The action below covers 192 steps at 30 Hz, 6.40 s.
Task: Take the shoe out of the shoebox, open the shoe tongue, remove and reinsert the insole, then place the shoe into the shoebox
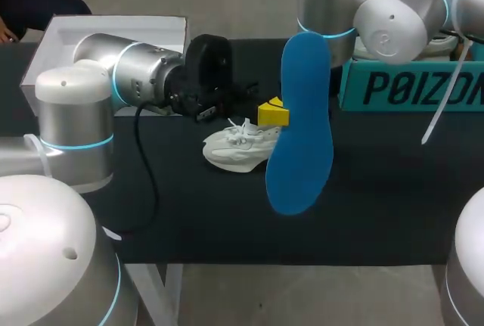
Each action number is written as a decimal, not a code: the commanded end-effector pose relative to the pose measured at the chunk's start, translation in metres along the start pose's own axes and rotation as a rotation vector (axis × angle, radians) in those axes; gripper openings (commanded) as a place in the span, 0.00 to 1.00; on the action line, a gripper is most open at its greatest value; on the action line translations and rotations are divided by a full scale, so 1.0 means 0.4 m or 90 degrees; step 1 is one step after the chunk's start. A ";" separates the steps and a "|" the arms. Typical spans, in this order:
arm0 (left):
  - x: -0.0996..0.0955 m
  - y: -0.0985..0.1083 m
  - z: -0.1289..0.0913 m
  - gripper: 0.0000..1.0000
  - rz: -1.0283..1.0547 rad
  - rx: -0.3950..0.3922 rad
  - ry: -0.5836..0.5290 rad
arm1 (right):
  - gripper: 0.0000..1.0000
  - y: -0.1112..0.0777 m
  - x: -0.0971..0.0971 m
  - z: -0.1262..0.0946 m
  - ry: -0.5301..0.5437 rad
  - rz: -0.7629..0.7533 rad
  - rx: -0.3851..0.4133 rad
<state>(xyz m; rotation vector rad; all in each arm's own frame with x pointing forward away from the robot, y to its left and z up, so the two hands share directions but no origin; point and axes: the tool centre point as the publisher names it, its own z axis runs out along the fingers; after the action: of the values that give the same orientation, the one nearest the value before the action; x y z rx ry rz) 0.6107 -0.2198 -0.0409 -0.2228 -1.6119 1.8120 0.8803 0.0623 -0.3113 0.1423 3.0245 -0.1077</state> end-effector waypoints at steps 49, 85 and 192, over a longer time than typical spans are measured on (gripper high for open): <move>-0.002 0.001 0.002 0.00 0.000 0.000 0.001 | 1.00 0.216 -0.149 0.131 0.010 -0.064 -0.030; -0.002 0.001 0.002 0.00 0.000 0.000 0.001 | 0.00 0.206 -0.124 0.178 0.082 0.096 0.007; -0.002 0.001 0.002 0.00 0.000 0.000 0.001 | 1.00 0.160 -0.083 -0.041 0.392 0.843 -0.308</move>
<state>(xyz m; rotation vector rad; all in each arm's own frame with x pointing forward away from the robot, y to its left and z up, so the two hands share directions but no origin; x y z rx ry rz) 0.6108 -0.2200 -0.0409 -0.2232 -1.6117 1.8116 0.9195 0.1350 -0.3029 2.1513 2.6761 0.4995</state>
